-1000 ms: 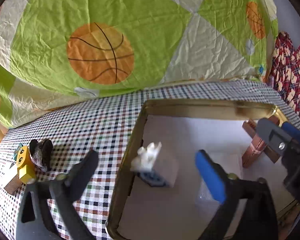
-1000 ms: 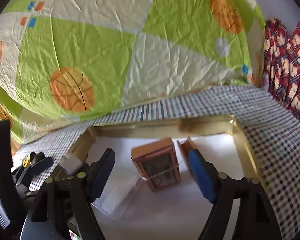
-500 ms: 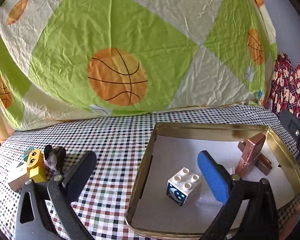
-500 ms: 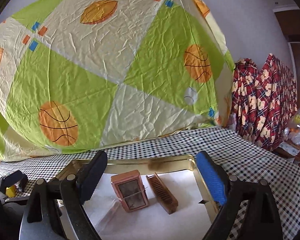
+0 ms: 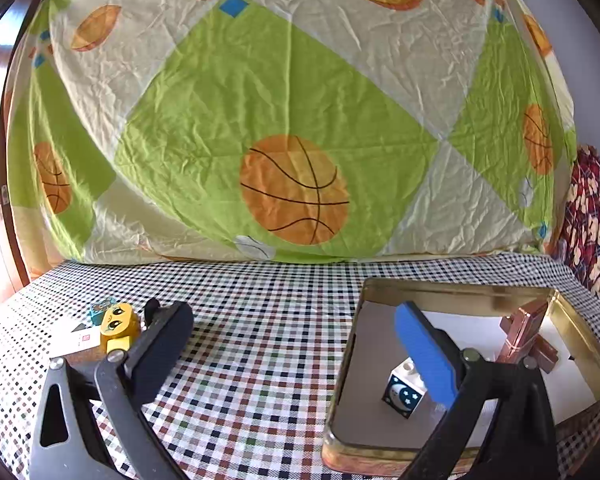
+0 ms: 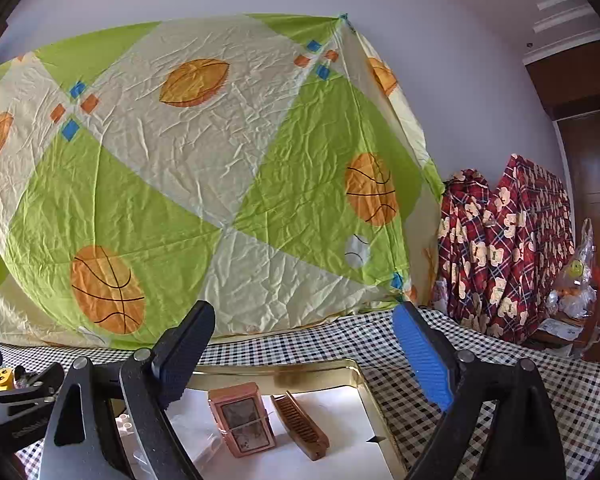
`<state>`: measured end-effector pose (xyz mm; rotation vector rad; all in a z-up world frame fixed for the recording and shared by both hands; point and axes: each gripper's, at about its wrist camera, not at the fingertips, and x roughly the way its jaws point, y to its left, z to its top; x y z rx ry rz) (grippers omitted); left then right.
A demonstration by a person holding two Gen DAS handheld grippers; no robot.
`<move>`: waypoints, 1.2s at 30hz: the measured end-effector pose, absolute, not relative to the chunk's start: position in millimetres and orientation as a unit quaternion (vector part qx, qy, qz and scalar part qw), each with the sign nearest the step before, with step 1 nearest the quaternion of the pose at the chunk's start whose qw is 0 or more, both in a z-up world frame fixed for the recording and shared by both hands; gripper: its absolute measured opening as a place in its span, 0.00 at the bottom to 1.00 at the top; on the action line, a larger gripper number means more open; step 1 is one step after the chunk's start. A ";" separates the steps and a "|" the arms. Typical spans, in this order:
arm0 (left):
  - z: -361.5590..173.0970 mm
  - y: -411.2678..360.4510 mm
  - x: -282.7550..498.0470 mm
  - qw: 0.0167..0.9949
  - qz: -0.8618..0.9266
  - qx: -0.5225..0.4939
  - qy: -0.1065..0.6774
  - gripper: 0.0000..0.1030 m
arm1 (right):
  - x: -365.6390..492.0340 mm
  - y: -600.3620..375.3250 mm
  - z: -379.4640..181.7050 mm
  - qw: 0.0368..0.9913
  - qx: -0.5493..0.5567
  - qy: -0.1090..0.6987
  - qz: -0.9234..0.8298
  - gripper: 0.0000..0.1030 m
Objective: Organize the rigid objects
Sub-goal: 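Move both tools back toward the remaining items on the table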
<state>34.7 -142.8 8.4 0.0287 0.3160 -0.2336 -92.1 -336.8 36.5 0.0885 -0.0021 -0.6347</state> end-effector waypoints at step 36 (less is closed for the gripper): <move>10.2 -5.8 57.7 0.986 -0.047 0.051 0.151 0.99 | -49.5 -247.3 20.5 0.959 0.121 0.071 -0.245 0.90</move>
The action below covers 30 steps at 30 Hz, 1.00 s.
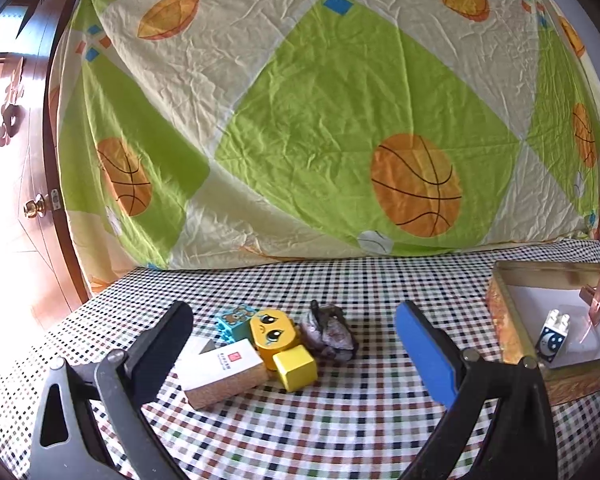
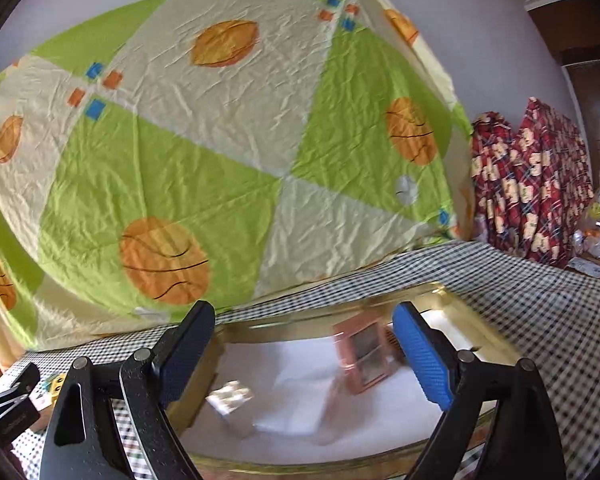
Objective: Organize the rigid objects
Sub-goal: 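Move both tools back toward the remaining items on the table, then grasp the white red-logo box with the left tool while the right tool approaches the dark foil-wrapped object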
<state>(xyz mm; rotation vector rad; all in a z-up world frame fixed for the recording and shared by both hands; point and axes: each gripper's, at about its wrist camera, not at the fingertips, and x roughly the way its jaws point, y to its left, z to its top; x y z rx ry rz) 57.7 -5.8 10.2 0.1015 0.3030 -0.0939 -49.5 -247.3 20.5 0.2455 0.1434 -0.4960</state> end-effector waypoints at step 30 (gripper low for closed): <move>-30.9 71.8 137.5 0.930 -0.109 0.126 0.326 0.91 | 51.8 -102.0 9.2 0.979 0.059 0.170 -0.091 0.90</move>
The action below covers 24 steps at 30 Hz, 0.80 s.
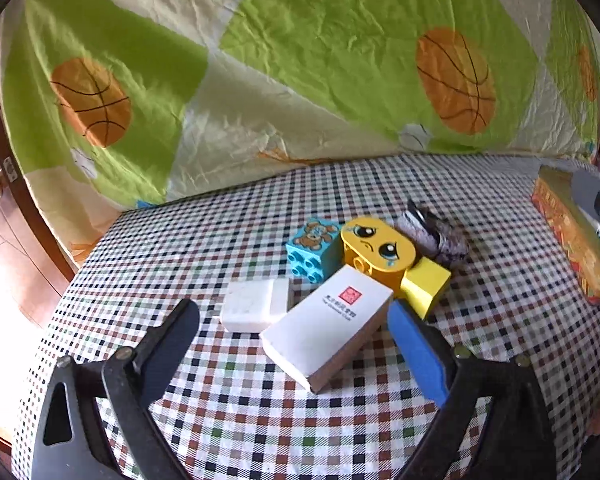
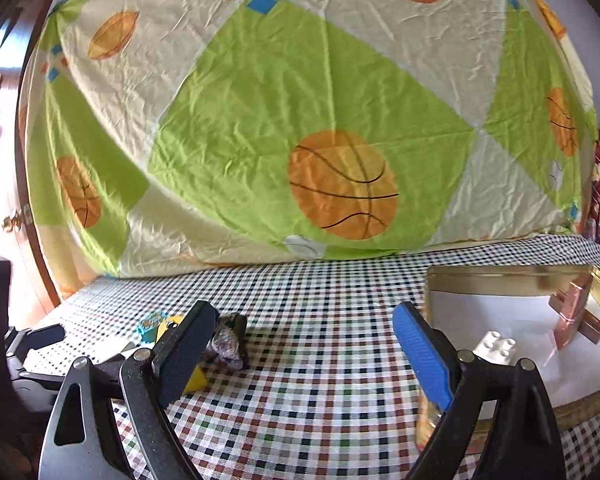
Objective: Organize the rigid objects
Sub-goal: 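Grasp the white red-logo box with the left tool while the right tool approaches the dark foil-wrapped object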
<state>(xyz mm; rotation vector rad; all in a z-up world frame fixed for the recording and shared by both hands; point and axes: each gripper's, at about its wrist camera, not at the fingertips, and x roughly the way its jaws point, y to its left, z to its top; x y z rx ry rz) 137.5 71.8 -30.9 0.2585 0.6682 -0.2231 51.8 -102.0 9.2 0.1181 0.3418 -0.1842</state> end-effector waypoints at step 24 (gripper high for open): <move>-42.0 82.5 164.3 0.909 -0.182 0.016 0.376 0.39 | 73.6 -98.6 2.9 0.971 0.058 0.224 -0.051 0.90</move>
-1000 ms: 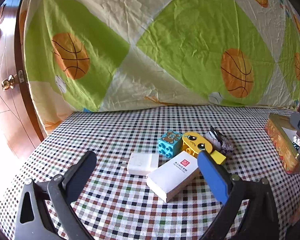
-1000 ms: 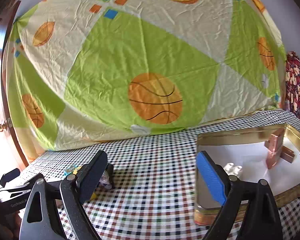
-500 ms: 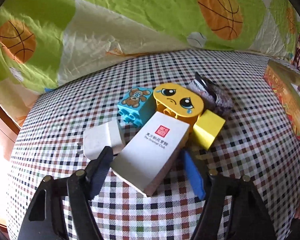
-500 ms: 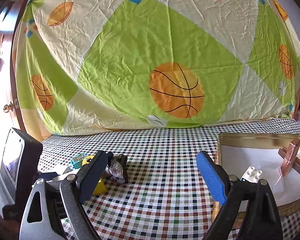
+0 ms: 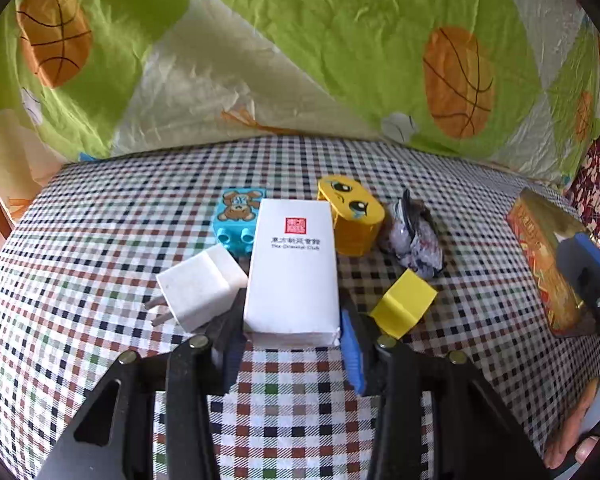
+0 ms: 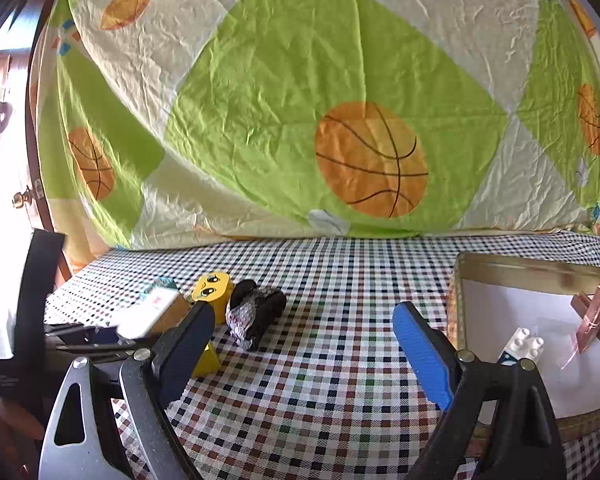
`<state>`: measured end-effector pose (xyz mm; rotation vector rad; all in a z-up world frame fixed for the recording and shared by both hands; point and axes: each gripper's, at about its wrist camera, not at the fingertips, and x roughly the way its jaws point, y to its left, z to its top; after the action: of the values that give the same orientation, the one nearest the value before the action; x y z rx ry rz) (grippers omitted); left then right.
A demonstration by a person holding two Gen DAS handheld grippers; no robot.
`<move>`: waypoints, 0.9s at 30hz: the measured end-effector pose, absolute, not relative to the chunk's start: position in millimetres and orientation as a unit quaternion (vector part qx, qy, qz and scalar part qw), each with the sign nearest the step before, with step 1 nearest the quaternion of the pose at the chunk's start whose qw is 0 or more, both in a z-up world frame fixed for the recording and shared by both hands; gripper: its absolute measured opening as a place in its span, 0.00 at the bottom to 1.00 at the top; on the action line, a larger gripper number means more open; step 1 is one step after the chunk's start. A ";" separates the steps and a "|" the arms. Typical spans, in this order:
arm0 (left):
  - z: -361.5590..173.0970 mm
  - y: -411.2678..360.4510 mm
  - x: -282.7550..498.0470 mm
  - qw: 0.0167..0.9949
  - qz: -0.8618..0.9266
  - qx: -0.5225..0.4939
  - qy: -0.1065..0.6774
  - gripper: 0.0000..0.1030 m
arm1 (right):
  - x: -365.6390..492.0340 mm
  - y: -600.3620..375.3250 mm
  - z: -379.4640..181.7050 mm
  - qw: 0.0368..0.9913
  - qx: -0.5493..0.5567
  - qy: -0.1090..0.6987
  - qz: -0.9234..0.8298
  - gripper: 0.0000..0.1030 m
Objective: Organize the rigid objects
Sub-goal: 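Grasp the white red-logo box with the left tool while the right tool approaches the dark foil-wrapped object, then close the right tool on the dark foil-wrapped object and lift it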
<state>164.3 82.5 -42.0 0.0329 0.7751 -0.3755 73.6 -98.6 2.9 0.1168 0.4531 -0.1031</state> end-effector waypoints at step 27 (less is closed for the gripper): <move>-16.4 135.8 159.6 0.963 -0.050 -0.041 0.261 0.39 | 189.8 -82.1 -43.1 0.907 0.084 0.413 0.008 0.45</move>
<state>159.6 135.8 -16.4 -0.0835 0.5285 -0.1010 189.8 -82.1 -43.1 0.1725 0.8535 0.0175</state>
